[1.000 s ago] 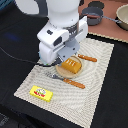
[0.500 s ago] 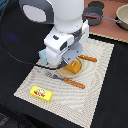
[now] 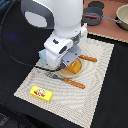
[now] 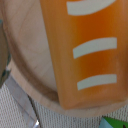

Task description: Interact with the objects in diverse but meaningful ways.

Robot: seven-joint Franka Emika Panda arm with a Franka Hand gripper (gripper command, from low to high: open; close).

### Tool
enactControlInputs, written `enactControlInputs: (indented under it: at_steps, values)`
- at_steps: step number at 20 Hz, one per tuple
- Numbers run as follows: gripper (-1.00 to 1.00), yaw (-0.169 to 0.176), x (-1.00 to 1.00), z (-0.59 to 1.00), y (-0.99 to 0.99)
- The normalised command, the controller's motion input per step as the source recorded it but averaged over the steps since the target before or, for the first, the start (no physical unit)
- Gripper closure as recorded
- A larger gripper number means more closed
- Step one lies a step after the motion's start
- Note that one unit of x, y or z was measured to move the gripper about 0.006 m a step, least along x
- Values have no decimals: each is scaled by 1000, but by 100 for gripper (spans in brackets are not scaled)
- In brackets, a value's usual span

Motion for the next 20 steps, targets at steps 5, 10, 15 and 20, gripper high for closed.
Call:
enactControlInputs:
  at_steps: [5, 10, 15, 20]
  values:
    - [-100, 6, 0, -63, -7]
    - [-100, 0, 0, 0, -73]
    - [-100, 0, 0, -7, -26]
    - [-100, 0, 1, -57, 0]
